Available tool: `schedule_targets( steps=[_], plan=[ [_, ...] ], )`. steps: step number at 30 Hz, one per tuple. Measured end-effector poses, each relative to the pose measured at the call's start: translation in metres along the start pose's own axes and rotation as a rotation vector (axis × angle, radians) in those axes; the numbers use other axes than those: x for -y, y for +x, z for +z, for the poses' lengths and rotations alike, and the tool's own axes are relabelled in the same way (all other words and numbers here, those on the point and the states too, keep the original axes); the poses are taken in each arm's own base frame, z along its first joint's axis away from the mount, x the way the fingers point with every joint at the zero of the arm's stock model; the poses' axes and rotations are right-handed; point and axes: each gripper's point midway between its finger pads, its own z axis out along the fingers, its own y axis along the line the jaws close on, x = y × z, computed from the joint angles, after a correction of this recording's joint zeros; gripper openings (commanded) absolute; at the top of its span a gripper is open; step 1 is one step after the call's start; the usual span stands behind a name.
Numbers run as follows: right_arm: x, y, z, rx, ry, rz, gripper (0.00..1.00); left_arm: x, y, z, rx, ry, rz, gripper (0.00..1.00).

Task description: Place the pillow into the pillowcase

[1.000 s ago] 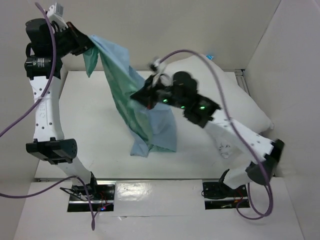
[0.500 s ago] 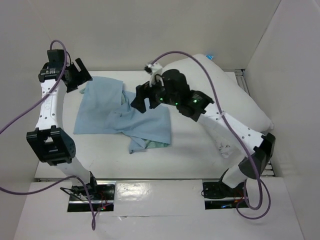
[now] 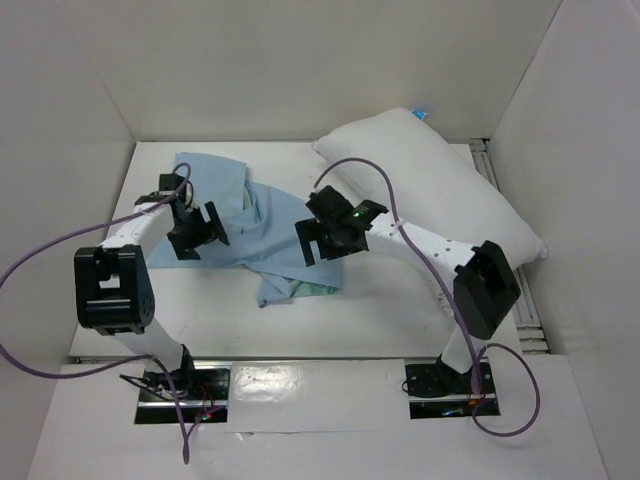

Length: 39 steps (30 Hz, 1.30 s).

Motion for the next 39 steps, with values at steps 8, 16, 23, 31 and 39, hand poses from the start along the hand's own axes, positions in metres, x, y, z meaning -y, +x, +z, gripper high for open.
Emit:
schedule_targets(
  steps=[8, 16, 23, 31, 39],
  plan=[
    [0.031, 0.043, 0.036, -0.148, 0.098, 0.037, 1.0, 0.024, 0.019, 0.041, -0.065, 0.056, 0.043, 0.96],
    [0.039, 0.072, 0.08, -0.254, 0.115, 0.033, 0.53, 0.035, 0.009, 0.059, -0.097, 0.083, 0.017, 0.0],
    [0.031, 0.052, 0.093, -0.238, 0.102, 0.004, 0.0, 0.054, -0.019, 0.036, -0.043, 0.115, 0.037, 0.0],
    [-0.024, -0.196, 0.005, 0.357, 0.029, -0.038, 0.0, 0.115, -0.1, -0.142, 0.373, 0.279, 0.11, 0.0],
    [-0.022, -0.32, -0.176, 1.013, -0.109, 0.002, 0.0, 0.157, -0.08, -0.399, 0.902, 0.621, 0.255, 0.0]
  ],
)
